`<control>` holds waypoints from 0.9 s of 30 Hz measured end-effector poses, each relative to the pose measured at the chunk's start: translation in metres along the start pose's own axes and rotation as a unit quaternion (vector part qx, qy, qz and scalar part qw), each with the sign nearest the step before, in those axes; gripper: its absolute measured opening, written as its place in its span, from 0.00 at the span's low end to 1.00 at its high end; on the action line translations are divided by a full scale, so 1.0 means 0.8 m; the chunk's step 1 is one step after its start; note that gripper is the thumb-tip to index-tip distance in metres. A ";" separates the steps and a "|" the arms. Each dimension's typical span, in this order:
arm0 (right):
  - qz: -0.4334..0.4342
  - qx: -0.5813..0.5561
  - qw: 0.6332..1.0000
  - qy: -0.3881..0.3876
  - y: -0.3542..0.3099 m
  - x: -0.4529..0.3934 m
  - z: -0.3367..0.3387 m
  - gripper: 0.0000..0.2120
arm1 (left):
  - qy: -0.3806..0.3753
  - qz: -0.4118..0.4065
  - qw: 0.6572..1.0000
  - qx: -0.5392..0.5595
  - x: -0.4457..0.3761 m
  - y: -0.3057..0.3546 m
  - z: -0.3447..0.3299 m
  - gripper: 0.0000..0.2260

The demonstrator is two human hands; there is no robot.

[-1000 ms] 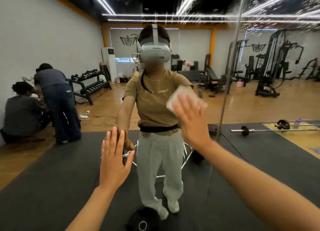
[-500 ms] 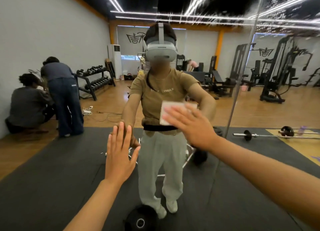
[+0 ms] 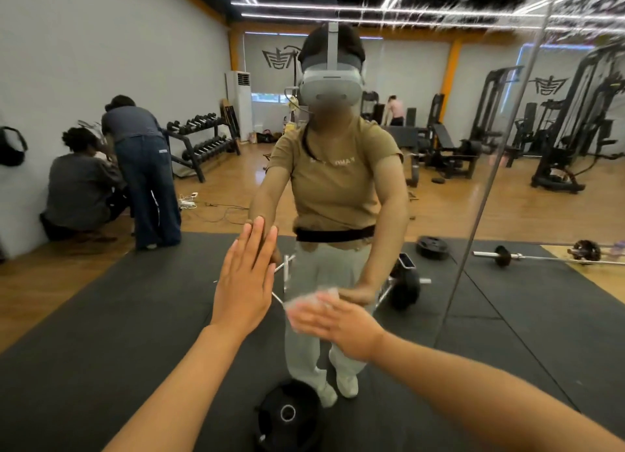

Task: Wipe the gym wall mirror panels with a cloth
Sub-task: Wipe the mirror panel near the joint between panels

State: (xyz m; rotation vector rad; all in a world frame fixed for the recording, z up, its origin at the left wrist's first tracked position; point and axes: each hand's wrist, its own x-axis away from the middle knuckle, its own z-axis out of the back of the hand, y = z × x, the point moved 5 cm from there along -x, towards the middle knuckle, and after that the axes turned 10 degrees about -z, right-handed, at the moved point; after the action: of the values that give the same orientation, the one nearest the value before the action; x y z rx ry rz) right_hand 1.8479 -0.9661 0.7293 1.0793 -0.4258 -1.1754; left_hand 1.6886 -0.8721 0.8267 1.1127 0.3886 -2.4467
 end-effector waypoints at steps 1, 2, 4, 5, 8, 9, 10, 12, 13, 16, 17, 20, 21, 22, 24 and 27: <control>0.039 0.025 0.997 -0.060 -0.021 0.018 -0.014 0.44 | -0.007 -0.002 1.000 -0.003 0.000 -0.001 0.002 0.28; 0.058 0.039 0.993 -0.096 -0.032 0.030 -0.022 0.44 | -0.011 -0.005 1.000 -0.002 0.001 -0.001 0.003 0.28; 0.067 0.055 0.992 -0.091 -0.027 0.034 -0.021 0.41 | -0.013 -0.008 1.000 0.000 0.001 -0.002 0.004 0.28; 0.057 0.052 0.995 -0.056 -0.013 0.029 -0.013 0.40 | -0.014 -0.010 1.000 -0.002 0.001 -0.002 0.004 0.28; -0.071 -0.034 0.991 0.104 0.080 0.001 0.037 0.38 | -0.011 -0.011 1.000 -0.015 0.001 0.000 0.002 0.29; -0.135 -0.082 0.975 0.158 0.123 -0.002 0.057 0.37 | -0.006 -0.010 1.000 -0.015 0.001 0.002 0.001 0.30; -0.205 -0.123 0.949 0.205 0.167 0.001 0.076 0.36 | -0.002 -0.007 1.000 -0.011 0.000 0.004 0.001 0.30; -0.327 -0.169 0.893 0.258 0.242 0.017 0.099 0.34 | 0.005 0.004 1.000 -0.001 -0.001 0.010 0.000 0.31; -0.375 -0.172 0.869 0.273 0.269 0.027 0.105 0.34 | 0.008 0.013 1.000 0.004 -0.001 0.013 -0.001 0.32; -0.447 -0.174 0.822 0.308 0.293 0.058 0.094 0.33 | 0.018 0.049 0.998 0.024 -0.005 0.021 -0.004 0.34; -0.455 -0.182 0.815 0.311 0.284 0.071 0.082 0.32 | 0.024 0.056 0.998 0.031 -0.005 0.024 -0.004 0.35; -0.431 -0.189 0.845 0.253 0.209 0.119 0.026 0.33 | 0.043 0.072 0.996 0.042 -0.006 0.031 -0.006 0.37; -0.391 -0.170 0.879 0.212 0.175 0.139 0.003 0.35 | 0.044 0.075 0.995 0.044 -0.006 0.032 -0.007 0.37; -0.329 -0.139 0.919 0.166 0.142 0.160 -0.020 0.38 | 0.045 0.075 0.995 0.046 -0.005 0.033 -0.007 0.37; -0.180 -0.087 0.976 0.084 0.105 0.194 -0.053 0.40 | 0.051 0.070 0.995 0.041 -0.007 0.032 -0.006 0.38; -0.043 -0.066 0.996 0.031 0.103 0.212 -0.070 0.37 | 0.051 0.071 0.996 0.035 -0.007 0.029 -0.010 0.38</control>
State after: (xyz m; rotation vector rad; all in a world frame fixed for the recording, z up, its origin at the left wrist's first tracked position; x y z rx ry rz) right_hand 1.9987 -1.0923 0.7316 1.0249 -0.2524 -1.2258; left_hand 1.7083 -0.8873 0.8240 1.2541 0.2480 -2.3011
